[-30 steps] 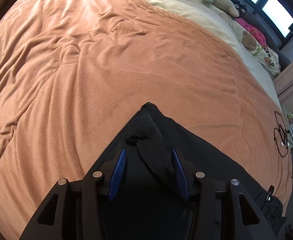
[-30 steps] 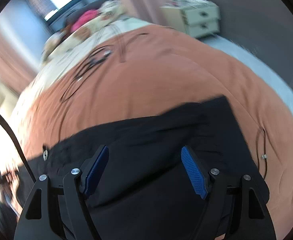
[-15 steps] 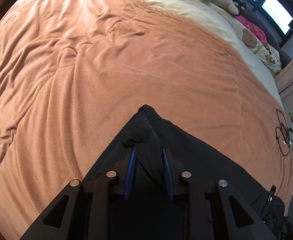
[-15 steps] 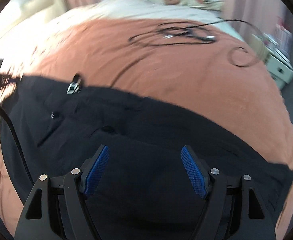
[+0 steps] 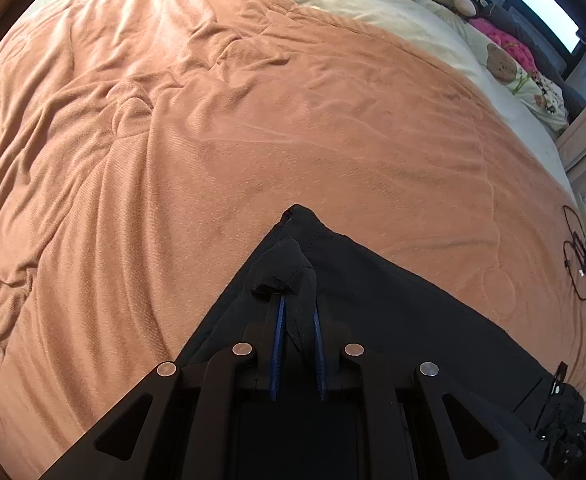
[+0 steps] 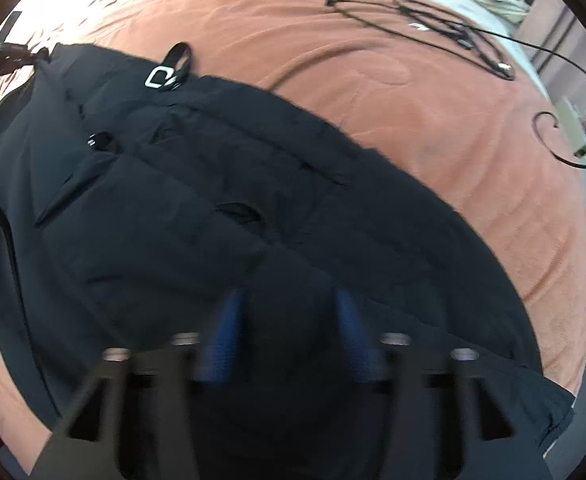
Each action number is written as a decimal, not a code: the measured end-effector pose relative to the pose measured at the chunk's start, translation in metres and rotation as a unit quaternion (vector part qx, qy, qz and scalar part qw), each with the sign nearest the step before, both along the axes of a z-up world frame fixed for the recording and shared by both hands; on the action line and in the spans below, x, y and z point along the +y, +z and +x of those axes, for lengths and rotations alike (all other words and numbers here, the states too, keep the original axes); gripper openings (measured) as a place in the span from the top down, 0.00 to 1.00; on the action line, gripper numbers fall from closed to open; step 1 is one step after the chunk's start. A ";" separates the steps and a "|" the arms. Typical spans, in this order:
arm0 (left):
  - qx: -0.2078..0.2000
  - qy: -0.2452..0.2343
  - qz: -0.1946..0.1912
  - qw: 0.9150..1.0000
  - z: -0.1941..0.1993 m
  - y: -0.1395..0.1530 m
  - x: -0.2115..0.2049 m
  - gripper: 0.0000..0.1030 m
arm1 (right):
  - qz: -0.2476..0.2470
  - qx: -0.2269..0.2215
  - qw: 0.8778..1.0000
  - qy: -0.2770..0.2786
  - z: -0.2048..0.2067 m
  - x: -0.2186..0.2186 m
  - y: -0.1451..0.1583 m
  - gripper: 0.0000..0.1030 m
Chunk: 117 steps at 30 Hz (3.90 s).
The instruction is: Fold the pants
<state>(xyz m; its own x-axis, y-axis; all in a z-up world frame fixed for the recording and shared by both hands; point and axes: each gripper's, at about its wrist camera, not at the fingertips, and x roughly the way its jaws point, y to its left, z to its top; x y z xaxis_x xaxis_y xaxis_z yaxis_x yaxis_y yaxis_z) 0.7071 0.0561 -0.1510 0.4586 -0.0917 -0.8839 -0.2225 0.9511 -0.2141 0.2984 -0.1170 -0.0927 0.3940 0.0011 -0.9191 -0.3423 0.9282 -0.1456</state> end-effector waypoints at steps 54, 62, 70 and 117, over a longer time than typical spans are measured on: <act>-0.019 -0.025 -0.014 0.999 -0.127 0.041 0.041 0.49 | 0.059 -0.155 0.969 -0.182 -0.137 0.023 0.034 0.36; 0.003 -0.011 -0.112 0.994 -0.167 0.010 0.050 0.49 | 0.094 -0.151 0.964 -0.199 -0.203 0.013 0.054 0.36; 0.025 0.000 -0.138 0.990 -0.184 -0.026 0.052 0.49 | 0.136 -0.141 0.956 -0.220 -0.233 0.003 0.044 0.36; -0.080 0.052 -0.181 0.979 -0.170 -0.040 0.073 0.97 | 0.335 -0.138 0.874 -0.324 -0.251 -0.061 -0.033 0.36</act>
